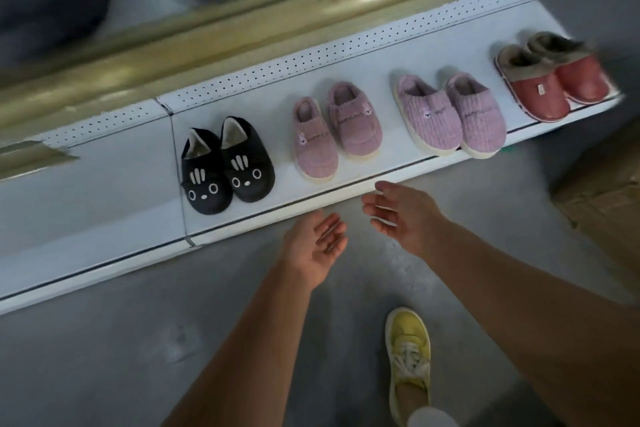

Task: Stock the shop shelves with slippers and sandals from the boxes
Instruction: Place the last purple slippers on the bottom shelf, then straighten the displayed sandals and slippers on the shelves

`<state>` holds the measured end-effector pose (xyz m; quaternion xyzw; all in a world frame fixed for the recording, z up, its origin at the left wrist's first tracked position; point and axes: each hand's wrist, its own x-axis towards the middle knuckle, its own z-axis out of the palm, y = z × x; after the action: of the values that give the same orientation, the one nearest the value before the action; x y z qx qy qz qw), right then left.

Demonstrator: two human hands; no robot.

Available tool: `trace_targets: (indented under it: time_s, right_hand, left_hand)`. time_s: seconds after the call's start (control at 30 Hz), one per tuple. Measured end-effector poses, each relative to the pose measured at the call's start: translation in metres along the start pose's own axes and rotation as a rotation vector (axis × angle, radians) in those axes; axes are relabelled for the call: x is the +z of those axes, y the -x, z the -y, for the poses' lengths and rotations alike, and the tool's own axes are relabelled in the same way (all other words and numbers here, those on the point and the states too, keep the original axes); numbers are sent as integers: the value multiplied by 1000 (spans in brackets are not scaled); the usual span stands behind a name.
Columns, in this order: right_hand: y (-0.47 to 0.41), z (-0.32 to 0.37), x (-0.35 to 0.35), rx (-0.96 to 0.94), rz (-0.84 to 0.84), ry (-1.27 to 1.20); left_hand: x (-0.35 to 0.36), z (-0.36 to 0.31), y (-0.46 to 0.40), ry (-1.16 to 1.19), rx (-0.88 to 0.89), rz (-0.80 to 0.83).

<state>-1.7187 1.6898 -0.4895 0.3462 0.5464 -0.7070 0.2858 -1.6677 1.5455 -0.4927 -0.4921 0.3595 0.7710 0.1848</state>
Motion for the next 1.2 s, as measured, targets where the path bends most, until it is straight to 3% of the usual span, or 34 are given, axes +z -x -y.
trace_targets:
  time_s: [0.6, 1.0, 1.2]
  right_hand:
    - [308, 25, 31, -93, 169, -240]
    - [461, 73, -10, -340, 93, -299]
    - [527, 104, -28, -498, 133, -233]
  left_hand:
    - [-18, -17, 301, 114, 135, 158]
    - [-19, -44, 460, 42, 295, 255]
    - [-4, -52, 533, 38, 375, 337]
